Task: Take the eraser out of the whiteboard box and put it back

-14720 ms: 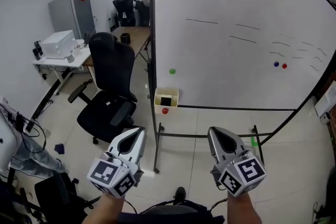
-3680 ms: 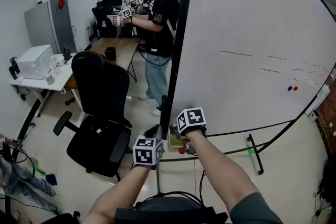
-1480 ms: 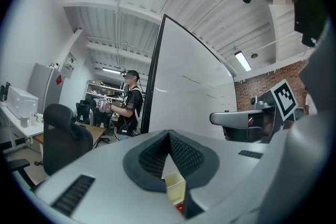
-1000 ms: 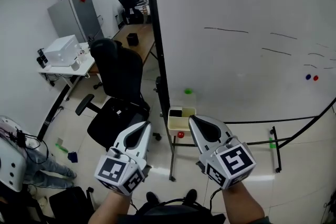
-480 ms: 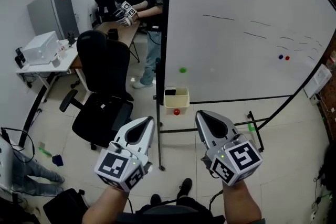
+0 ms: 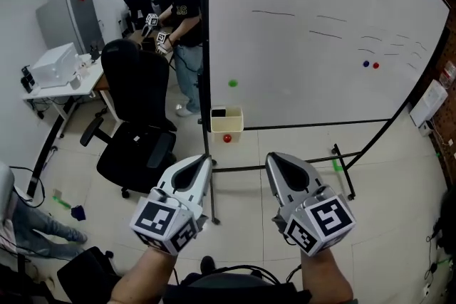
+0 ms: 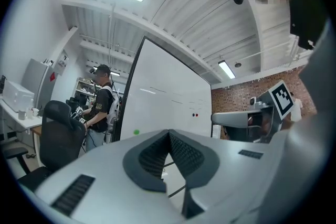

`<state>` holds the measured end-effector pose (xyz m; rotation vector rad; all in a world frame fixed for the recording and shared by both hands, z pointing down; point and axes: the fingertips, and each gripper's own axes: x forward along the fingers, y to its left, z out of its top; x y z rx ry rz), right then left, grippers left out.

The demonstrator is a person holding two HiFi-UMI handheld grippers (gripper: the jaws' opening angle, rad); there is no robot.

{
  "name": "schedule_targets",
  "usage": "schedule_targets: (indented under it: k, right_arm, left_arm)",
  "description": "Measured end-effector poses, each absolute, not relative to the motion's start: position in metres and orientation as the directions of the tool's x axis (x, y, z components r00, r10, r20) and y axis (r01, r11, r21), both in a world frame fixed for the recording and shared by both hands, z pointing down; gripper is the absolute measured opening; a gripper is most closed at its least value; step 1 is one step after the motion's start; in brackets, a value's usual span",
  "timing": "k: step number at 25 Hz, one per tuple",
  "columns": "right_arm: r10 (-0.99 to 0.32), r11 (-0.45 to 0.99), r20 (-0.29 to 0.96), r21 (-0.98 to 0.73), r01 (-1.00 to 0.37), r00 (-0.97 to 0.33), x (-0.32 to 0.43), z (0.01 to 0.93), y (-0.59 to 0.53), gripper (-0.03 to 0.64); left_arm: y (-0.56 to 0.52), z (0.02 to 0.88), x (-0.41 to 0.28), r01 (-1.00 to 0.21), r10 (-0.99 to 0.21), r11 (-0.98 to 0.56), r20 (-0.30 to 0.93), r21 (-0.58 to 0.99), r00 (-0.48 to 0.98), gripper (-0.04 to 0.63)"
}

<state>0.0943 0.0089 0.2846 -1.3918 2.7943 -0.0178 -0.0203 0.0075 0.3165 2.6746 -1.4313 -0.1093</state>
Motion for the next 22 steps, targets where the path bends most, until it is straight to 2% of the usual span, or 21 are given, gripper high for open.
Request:
schedule_targets:
  k: [9, 16, 22]
  right_arm:
    - [-0.688, 0.726, -0.013, -0.012, -0.688, -0.725, 0.154, 0.292, 0.066, 0.012]
    - [-0.724, 0.689, -0.082, -0.051, -0.723, -0.684, 0.173, 0.279, 0.099, 0.012]
    - [-0.752, 0.659, -0.072, -0.064, -0.749, -0.655, 0.158, 0.28, 0.121, 0.012]
  left_arm:
    - [0.06, 0.307, 0.059, -0.88, -0.889, -0.457, -0.038, 0.132, 0.456, 0.029]
    - [0.107, 0.301, 0.057, -0.896, -0.901, -0.434, -0.024, 0.097, 0.433, 0.029]
    - [0.13, 0.292, 0.043, -0.877, -0.882, -0.471, -0.043, 0.09, 0.469, 0.029]
